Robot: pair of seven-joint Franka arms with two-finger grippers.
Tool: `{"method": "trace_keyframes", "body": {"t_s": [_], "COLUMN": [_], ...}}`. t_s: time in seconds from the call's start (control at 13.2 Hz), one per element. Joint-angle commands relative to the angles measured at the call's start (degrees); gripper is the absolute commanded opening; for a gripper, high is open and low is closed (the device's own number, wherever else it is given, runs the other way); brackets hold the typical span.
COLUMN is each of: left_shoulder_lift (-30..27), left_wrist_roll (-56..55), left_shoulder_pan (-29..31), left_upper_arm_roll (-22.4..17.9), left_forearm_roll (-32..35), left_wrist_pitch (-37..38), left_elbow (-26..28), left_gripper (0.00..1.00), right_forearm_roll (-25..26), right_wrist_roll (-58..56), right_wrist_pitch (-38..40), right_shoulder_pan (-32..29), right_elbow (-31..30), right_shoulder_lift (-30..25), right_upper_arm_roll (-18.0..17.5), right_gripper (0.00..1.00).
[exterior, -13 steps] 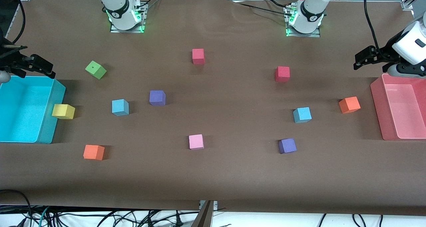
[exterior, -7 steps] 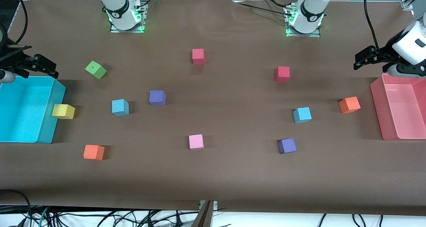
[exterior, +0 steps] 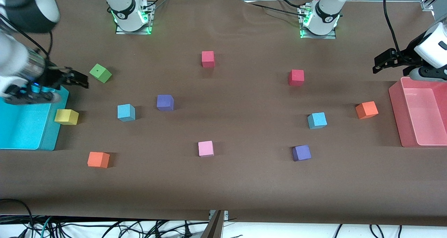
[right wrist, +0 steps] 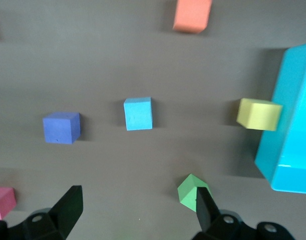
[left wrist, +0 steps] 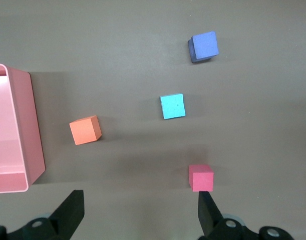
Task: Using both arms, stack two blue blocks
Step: 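Reach the right gripper down to the light blue cube near the teal bin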
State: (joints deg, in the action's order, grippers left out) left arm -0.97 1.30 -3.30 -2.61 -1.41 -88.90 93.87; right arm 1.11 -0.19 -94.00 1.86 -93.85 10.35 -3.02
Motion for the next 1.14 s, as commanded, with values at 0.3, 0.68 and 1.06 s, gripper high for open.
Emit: {"method": "trace_keyframes", "body": {"t_s": [0.3,0.68,1.06], "left_shoulder_lift": [0.18,0.18,0.27], "left_wrist_roll": [0.45,0.45,0.45], "left_shoulder_pan": [0.39,0.39,0.39], "left_upper_arm_roll": [0.06,-0.2,-0.47], "left_forearm_roll": [-0.97,-1.05,-1.14], "left_wrist_pitch": [-0.22,-0.22,-0.22], "left_elbow": [-0.09,-0.09,-0.09], "left_gripper": [1.0,1.0,1.0], "right_forearm_roll": [1.35,1.35,1.35], "right_wrist_roll": [0.62,1.84,2.12], "right_wrist_pitch": [-19.15,-35.26,-38.62], "right_shoulder_pan": [1.83,1.92,2.19], "right_elbow": [-10.18,-20.74,-21.63], "right_shoulder_lift": [6.43,7.57,11.7], "right_upper_arm_roll": [0.03,0.03,0.03], "right_gripper": [1.0,1.0,1.0]}}
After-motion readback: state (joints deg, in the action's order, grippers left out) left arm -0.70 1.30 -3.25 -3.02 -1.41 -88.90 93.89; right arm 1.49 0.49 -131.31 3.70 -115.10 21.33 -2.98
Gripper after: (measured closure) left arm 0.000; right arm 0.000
